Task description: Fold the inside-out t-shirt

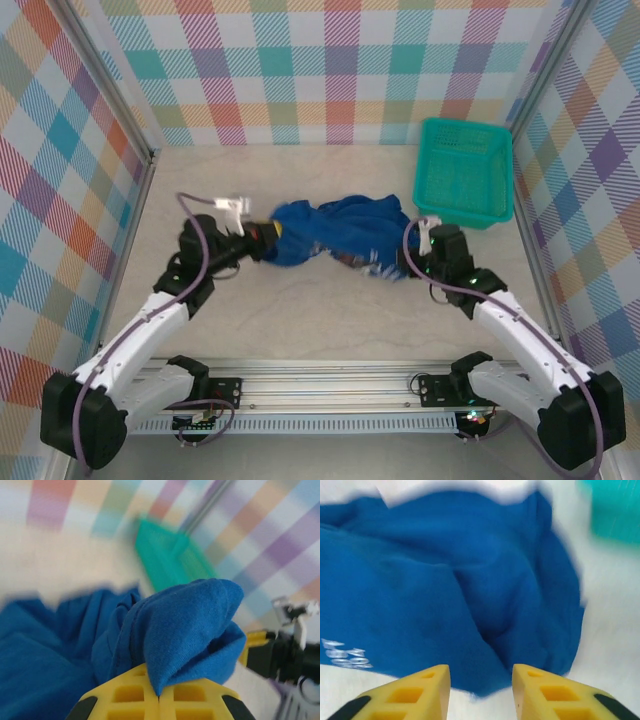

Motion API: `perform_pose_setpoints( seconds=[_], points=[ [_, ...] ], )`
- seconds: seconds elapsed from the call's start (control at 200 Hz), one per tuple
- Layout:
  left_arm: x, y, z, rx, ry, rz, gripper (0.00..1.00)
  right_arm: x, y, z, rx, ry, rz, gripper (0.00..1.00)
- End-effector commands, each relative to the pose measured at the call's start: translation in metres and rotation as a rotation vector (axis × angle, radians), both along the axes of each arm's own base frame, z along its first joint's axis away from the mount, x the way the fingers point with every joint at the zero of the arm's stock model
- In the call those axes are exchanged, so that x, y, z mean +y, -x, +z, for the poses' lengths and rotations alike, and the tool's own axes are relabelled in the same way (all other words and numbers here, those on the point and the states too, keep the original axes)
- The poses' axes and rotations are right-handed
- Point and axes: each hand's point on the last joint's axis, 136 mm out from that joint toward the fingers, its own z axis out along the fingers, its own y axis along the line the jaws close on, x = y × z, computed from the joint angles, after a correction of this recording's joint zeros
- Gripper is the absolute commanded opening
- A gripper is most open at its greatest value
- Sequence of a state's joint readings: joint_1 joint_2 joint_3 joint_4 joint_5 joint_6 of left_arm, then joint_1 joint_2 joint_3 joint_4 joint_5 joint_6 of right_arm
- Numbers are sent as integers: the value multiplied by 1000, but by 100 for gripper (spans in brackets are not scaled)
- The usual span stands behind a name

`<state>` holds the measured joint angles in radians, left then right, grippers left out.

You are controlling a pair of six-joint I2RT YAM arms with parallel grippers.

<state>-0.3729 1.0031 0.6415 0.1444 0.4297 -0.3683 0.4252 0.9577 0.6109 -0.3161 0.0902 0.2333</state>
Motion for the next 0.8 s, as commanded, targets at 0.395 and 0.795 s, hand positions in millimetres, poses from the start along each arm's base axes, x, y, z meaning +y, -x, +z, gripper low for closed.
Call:
perform_pose_setpoints(
  seconds=[0.395, 0.795],
  points=[
    [34, 56, -144, 408, -237, 104, 12, 149, -25, -15, 108, -126, 355, 56],
    [44, 45, -98, 313, -259, 185, 72, 152, -37, -70, 270, 14, 327, 58]
  ],
)
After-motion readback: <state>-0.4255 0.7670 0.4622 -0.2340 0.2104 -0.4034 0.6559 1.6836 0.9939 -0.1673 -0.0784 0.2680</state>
